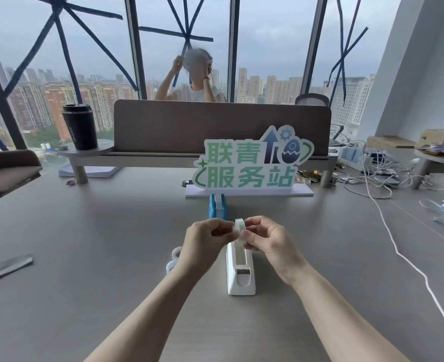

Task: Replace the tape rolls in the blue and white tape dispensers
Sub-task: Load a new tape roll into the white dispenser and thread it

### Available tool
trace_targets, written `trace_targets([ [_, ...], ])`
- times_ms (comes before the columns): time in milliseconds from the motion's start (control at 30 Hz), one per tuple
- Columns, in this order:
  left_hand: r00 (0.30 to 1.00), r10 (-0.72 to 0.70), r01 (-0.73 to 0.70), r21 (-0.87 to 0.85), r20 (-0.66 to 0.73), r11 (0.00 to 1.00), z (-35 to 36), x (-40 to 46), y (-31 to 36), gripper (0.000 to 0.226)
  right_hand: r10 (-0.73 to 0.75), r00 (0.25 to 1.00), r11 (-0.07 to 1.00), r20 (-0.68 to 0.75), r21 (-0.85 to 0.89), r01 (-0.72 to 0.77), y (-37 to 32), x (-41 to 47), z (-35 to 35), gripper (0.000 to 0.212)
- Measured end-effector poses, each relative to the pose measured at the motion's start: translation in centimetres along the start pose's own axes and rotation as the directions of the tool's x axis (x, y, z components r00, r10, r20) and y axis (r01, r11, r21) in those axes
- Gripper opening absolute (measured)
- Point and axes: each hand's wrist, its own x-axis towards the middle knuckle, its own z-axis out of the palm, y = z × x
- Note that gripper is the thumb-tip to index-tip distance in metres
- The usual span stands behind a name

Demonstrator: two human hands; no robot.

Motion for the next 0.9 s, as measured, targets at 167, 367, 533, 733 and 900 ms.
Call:
trace_targets([
  [167,0.999,-0.035,0.035,-0.019,0.003,0.999,0.3,0.1,-0.2,0.018,0.008,1.000,1.000,0.005,-0.030,-0.008,0.1,-0.1,0.0,0.020],
  [367,0.999,-0.026,0.026,-0.014,0.025,1.000,0.7,0.3,-0.2,0.016,0.010,1.000,0.998,-0.007,-0.060,-0.011,0.1,-0.2,-0.4,0.026],
  [533,0.997,-0.042,0.044,-0.034,0.058,0.998,1.0,0.5,-0.2,0.016,0.017,1.000,0.997,-0.021,-0.075,-0.019,0.3,-0.3,-0.7,0.022],
  [733,0.994,-0.067,0.070,-0.039,0.081,0.997,1.3,0.9,-0.4,0.019,0.022,0.999,0.991,-0.027,-0.130,-0.025,0.7,-0.2,-1.0,0.021],
  [900,0.993,-0.078,0.084,-0.055,0.090,0.995,1.3,1.0,-0.8,0.021,0.020,0.999,0.981,-0.025,-0.194,-0.025,1.3,0.2,-1.1,0.021],
])
